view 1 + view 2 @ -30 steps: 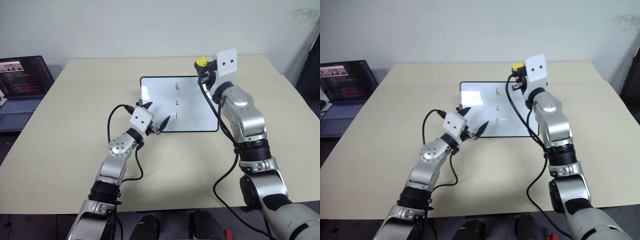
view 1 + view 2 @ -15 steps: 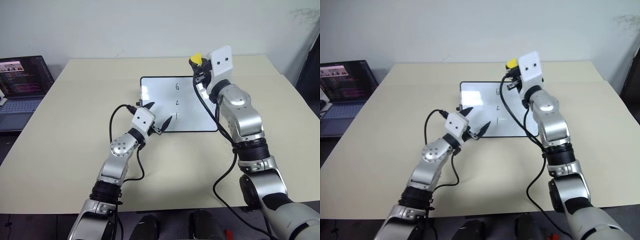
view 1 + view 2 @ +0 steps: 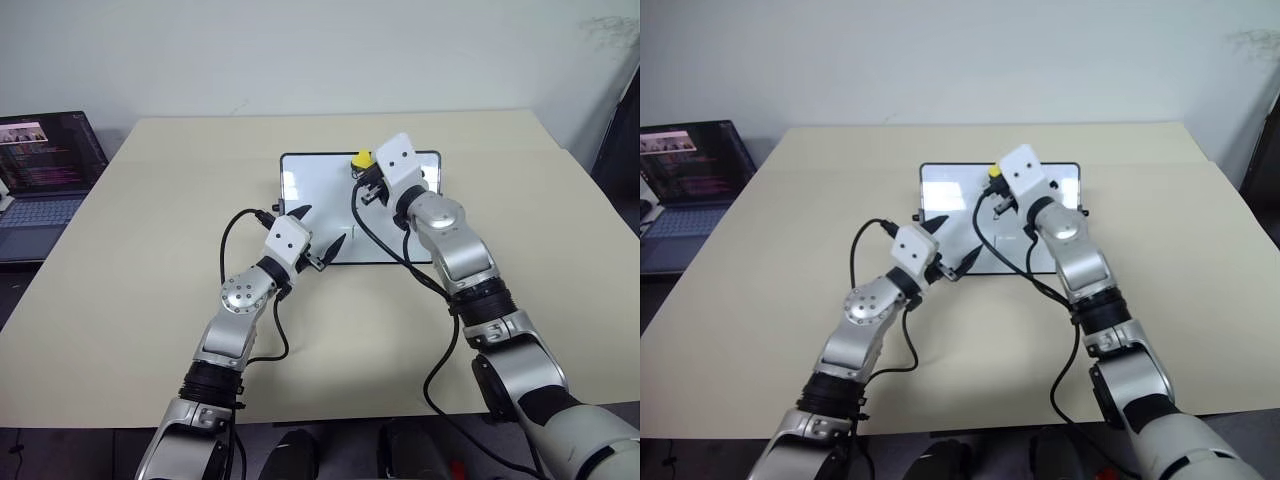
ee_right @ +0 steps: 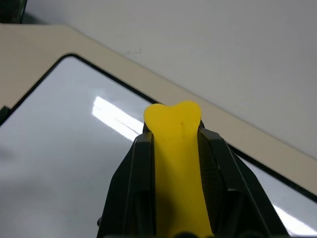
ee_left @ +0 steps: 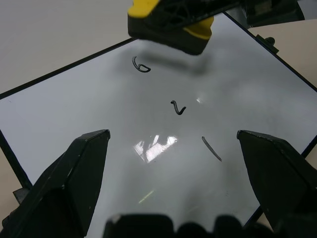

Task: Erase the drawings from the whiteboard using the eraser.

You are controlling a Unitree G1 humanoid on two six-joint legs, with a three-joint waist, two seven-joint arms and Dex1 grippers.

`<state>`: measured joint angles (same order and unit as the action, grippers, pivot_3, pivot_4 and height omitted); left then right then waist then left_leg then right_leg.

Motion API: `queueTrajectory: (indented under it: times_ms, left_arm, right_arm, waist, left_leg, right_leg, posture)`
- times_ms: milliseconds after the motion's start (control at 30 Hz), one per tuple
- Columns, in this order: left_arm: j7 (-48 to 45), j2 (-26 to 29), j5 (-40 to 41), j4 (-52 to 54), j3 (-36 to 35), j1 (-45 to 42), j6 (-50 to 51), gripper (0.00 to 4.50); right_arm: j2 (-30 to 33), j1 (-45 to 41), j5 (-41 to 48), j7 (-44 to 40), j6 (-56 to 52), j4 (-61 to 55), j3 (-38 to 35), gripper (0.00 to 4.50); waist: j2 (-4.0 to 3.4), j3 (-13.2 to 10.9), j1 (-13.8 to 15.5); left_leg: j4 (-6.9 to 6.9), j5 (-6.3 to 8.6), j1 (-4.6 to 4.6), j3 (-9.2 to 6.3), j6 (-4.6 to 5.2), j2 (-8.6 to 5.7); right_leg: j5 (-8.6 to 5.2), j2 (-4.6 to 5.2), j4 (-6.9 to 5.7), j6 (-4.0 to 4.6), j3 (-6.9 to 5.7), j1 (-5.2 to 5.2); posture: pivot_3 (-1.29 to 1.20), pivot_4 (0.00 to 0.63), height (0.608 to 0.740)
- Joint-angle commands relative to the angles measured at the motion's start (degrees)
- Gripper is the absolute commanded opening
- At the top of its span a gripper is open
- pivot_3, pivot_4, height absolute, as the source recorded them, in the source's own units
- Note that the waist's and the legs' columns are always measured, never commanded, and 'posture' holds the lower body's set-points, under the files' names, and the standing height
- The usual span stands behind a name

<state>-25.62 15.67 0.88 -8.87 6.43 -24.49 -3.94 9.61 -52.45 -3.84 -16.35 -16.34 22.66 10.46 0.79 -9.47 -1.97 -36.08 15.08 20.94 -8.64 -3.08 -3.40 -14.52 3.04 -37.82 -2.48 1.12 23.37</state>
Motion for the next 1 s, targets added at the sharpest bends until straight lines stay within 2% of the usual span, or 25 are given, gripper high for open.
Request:
queueTrajectory:
  times_ms: [33, 467, 1000]
  left_arm:
    - [0.36, 0.29, -0.16, 3.11, -0.68, -0.76, -0.07, 4.50]
    - [1.03, 0.53, -0.08, 5.62, -1.11, 0.38, 1.71, 4.50]
    - [0.79, 0.47, 0.19, 6.25, -0.57, -0.04, 2.72, 4.50]
  right_arm:
    - [-0.63, -3.85, -1.51, -0.50, 2.71, 1.47, 0.56, 0.86]
    - [-1.90, -8.99, -2.18, -0.14, 8.23, 12.46, -0.76, 0.86]
    - [-2.03, -11.50, -2.74, 2.54, 11.10, 18.17, -1.50, 0.86]
  waist:
    - [0.00, 0.00, -0.01]
    - [0.00, 0.00, -0.01]
    - [0.00, 0.00, -0.01]
  left_leg:
    - [0.00, 0.00, 0.00, 0.00, 0.00, 0.00]
    - [0.01, 0.00, 0.01, 0.01, -0.01, 0.00]
    - [0.01, 0.00, 0.02, 0.02, 0.00, 0.01]
  right_leg:
    - [0.00, 0.00, -0.01, 0.00, 0.00, 0.01]
    - [0.00, 0.00, -0.02, 0.00, 0.01, 0.04]
    - [0.00, 0.00, -0.04, 0.01, 0.04, 0.06]
  posture:
    - [0.00, 0.150, 0.740]
    - [0.00, 0.150, 0.740]
    - [0.00, 0.150, 0.740]
